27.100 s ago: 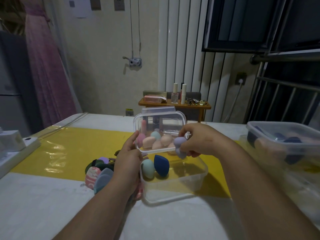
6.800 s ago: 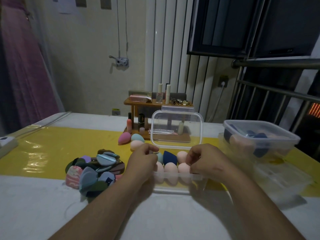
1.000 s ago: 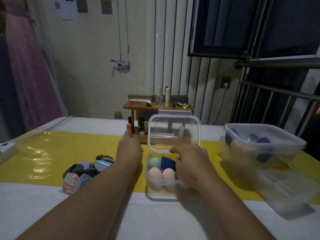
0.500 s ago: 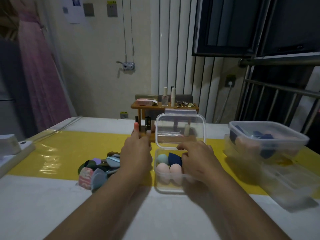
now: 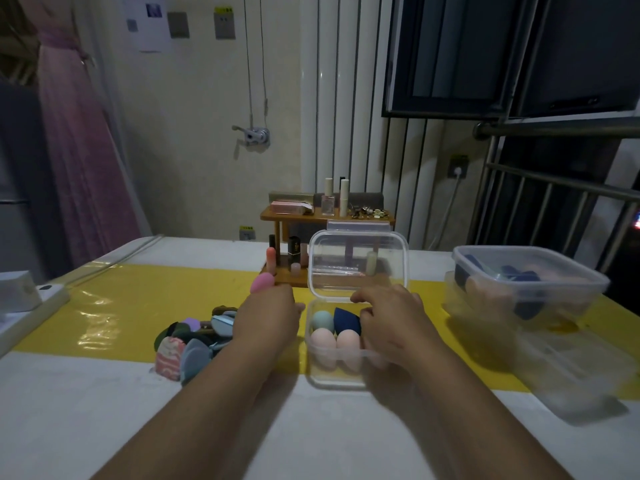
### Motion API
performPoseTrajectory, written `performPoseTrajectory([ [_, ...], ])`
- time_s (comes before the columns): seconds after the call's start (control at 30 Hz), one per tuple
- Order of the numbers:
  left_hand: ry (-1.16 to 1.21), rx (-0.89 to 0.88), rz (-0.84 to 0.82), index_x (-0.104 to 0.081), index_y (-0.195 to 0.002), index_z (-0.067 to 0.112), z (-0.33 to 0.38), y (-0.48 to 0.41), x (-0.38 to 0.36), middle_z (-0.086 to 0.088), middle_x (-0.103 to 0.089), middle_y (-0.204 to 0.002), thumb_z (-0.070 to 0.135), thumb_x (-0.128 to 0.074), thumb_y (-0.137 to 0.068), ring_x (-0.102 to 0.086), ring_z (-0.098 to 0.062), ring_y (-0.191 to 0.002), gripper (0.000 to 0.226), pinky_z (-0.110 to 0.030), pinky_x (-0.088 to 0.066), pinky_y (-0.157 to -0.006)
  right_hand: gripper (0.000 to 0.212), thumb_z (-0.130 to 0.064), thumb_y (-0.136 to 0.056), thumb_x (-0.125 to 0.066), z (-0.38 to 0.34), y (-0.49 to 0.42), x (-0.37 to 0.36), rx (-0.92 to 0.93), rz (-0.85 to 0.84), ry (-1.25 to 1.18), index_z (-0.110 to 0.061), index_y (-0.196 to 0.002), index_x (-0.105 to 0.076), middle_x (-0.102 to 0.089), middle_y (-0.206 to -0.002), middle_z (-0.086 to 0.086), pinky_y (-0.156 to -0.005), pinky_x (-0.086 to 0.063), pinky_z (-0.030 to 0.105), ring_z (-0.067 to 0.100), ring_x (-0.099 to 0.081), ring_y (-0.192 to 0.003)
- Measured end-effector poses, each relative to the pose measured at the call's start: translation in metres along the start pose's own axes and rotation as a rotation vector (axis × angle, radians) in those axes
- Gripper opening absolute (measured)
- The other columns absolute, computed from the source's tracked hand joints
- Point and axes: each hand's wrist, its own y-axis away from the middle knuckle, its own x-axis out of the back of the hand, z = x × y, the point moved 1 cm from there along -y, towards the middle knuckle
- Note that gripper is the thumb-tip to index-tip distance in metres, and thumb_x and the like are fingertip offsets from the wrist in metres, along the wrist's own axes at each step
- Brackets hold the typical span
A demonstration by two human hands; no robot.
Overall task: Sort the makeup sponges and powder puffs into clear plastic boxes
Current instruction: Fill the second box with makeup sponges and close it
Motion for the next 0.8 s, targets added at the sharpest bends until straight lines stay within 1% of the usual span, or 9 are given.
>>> performPoseTrajectory([
  [0.1, 0.133, -0.016, 0.125, -0.049, -0.14, 0.015, 0.005, 0.008, 0.016, -0.015, -0.06, -0.124, 0.03, -0.045, -0.102, -0.059, -0.023, -0.088, 0.04, -0.033, -0.04, -0.067, 0.04, -0.018, -0.095, -0.043, -0.002, 0.001, 0.001, 0.0, 0.004, -0.001, -0.034, -0.127, -0.06, -0.058, -0.133, -0.01, -0.1, -0.03, 0.036, 0.019, -0.043, -0.125],
  [0.17, 0.276, -0.077, 0.136, -0.059, -0.131, 0.012, 0.011, 0.015, 0.021, -0.016, -0.058, -0.133, 0.026, -0.045, -0.103, -0.058, -0.026, -0.111, 0.035, -0.033, -0.042, -0.077, 0.035, -0.024, -0.097, -0.043, -0.003, 0.002, 0.002, 0.008, 0.014, 0.003, -0.034, -0.126, -0.06, -0.058, -0.132, -0.01, -0.099, -0.031, 0.037, 0.019, -0.043, -0.124],
  [0.23, 0.479, -0.136, 0.135, -0.07, -0.116, 0.012, 0.017, 0.024, 0.02, -0.008, -0.062, -0.127, 0.022, -0.05, -0.101, -0.055, -0.018, -0.113, 0.027, -0.027, -0.039, -0.082, 0.031, -0.034, -0.099, -0.044, -0.004, 0.002, 0.001, 0.023, 0.027, 0.006, -0.036, -0.125, -0.06, -0.058, -0.132, -0.011, -0.098, -0.032, 0.039, 0.019, -0.044, -0.123],
  [0.33, 0.577, -0.23, 0.143, -0.067, -0.123, 0.019, 0.021, 0.033, 0.013, 0.0, -0.059, -0.125, 0.019, -0.057, -0.098, -0.048, -0.009, -0.114, 0.028, -0.018, -0.031, -0.093, 0.032, -0.045, -0.094, -0.055, -0.004, 0.002, 0.001, 0.083, 0.07, -0.059, -0.042, -0.126, -0.058, -0.057, -0.133, -0.018, -0.099, -0.033, 0.037, 0.015, -0.047, -0.121],
  [0.4, 0.604, -0.31, 0.178, -0.067, -0.121, 0.024, 0.022, 0.034, 0.012, 0.004, -0.059, -0.117, 0.016, -0.06, -0.096, -0.05, -0.004, -0.107, 0.028, -0.014, -0.034, -0.091, 0.041, -0.044, -0.085, -0.068, -0.006, 0.003, 0.003, 0.16, 0.104, -0.17, -0.048, -0.124, -0.057, -0.058, -0.122, -0.024, -0.099, -0.04, 0.038, 0.011, -0.049, -0.117],
  [0.53, 0.747, -0.349, 0.204, -0.058, -0.098, 0.028, 0.025, 0.038, 0.008, 0.005, -0.06, -0.102, 0.015, -0.064, -0.092, -0.058, -0.004, -0.095, 0.015, -0.029, -0.053, -0.084, 0.043, -0.051, -0.071, -0.071, -0.004, 0.006, 0.003, 0.232, 0.097, -0.321, -0.049, -0.113, -0.062, -0.061, -0.11, -0.028, -0.086, -0.053, 0.039, 0.005, -0.049, -0.109],
  [0.63, 0.815, -0.349, 0.159, -0.053, -0.089, 0.023, 0.026, 0.039, 0.006, 0.004, -0.06, -0.092, 0.018, -0.064, -0.092, -0.06, -0.009, -0.087, 0.012, -0.035, -0.054, -0.077, 0.027, -0.039, -0.071, -0.074, 0.001, 0.008, 0.004, 0.148, 0.11, -0.483, -0.037, -0.097, -0.066, -0.064, -0.099, -0.017, -0.079, -0.056, 0.038, 0.004, -0.056, -0.095],
  [0.7, 0.802, -0.333, 0.116, -0.055, -0.087, 0.027, 0.022, 0.039, 0.003, 0.006, -0.06, -0.094, 0.015, -0.061, -0.093, -0.058, -0.009, -0.09, 0.014, -0.038, -0.053, -0.081, 0.023, -0.027, -0.073, -0.075, 0.003, 0.009, 0.006, 0.109, 0.116, -0.541, -0.03, -0.087, -0.057, -0.064, -0.09, -0.011, -0.075, -0.055, 0.041, 0.009, -0.062, -0.084],
  [0.8, 0.789, -0.182, 0.107, -0.061, -0.075, 0.027, 0.014, 0.039, -0.001, 0.004, -0.052, -0.102, -0.005, -0.057, -0.083, -0.053, -0.01, -0.095, 0.033, -0.022, -0.052, -0.079, 0.027, -0.024, -0.074, -0.075, 0.003, 0.011, 0.009, 0.111, 0.104, -0.552, -0.027, -0.086, -0.051, -0.064, -0.087, -0.009, -0.075, -0.054, 0.045, 0.014, -0.063, -0.081],
])
